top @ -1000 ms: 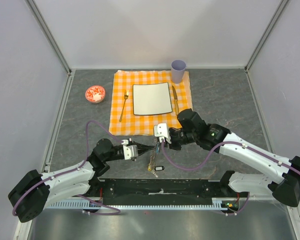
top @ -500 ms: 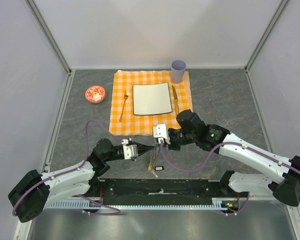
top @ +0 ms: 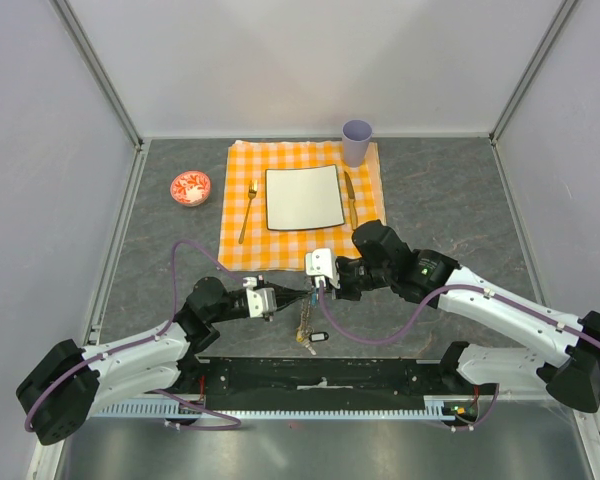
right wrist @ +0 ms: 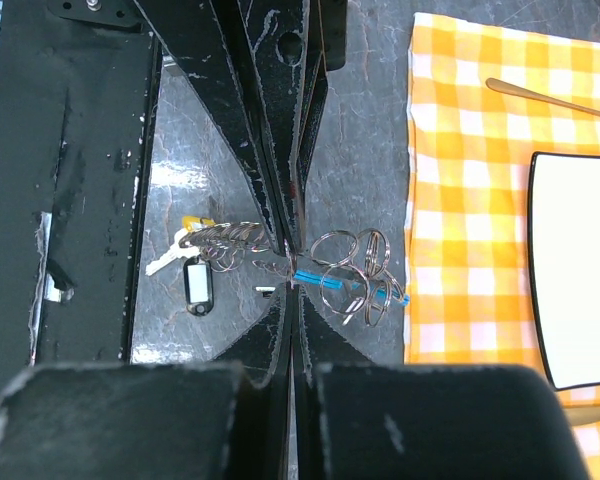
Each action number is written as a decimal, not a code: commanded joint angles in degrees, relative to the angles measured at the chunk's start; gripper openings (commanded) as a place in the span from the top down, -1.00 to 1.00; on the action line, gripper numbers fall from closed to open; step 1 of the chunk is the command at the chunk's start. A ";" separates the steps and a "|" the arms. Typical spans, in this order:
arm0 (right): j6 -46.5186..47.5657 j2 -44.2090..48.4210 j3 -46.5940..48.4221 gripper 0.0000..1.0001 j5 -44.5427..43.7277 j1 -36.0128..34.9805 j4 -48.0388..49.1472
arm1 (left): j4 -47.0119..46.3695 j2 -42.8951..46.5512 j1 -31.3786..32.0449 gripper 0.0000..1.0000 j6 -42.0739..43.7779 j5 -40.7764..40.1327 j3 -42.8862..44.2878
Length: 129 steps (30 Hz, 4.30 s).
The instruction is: Put the keys on the keyring
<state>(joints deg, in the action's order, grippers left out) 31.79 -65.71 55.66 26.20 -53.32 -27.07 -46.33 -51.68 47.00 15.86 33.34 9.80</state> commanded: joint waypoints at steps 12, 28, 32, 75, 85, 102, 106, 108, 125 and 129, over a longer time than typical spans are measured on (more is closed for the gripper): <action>0.73 1.90 0.85 1.00 -0.44 -0.29 1.23 | -1.14 0.26 0.02 0.96 -1.53 -0.30 2.77; 0.73 0.94 0.85 1.00 0.96 -0.29 1.14 | -1.22 0.09 0.11 0.96 -1.62 -0.38 2.94; 0.73 0.85 0.77 1.00 1.14 -0.29 1.14 | -1.40 0.09 0.11 0.96 -1.79 -0.38 2.85; 0.64 1.47 0.94 1.00 1.31 -0.47 0.26 | -1.14 0.00 0.11 0.96 -2.32 -1.44 2.94; 0.82 0.76 1.21 1.00 1.49 -0.38 0.26 | -1.14 0.00 0.02 0.96 -2.32 -1.35 3.12; 0.47 1.11 0.85 1.00 -0.27 -0.56 1.23 | -1.22 -0.17 0.02 0.96 -2.41 -1.09 3.20; 0.46 1.64 0.77 1.00 -0.53 -0.56 1.41 | -1.14 -0.09 0.11 0.96 -2.50 -1.09 3.20; 0.38 1.90 0.68 1.00 -0.62 -0.56 1.67 | -1.05 -0.17 0.02 0.96 -2.59 -1.09 3.20; 0.03 1.64 0.41 1.00 0.52 -0.56 1.76 | -0.87 0.18 0.02 0.96 -2.76 -1.61 3.20; 0.11 1.47 0.50 1.00 0.79 -0.56 1.32 | -0.78 0.26 0.02 0.96 -2.85 -1.79 3.20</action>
<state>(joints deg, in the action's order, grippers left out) 31.79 -64.64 55.66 25.78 -53.52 -26.87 -44.91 -51.75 47.00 14.72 32.73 10.68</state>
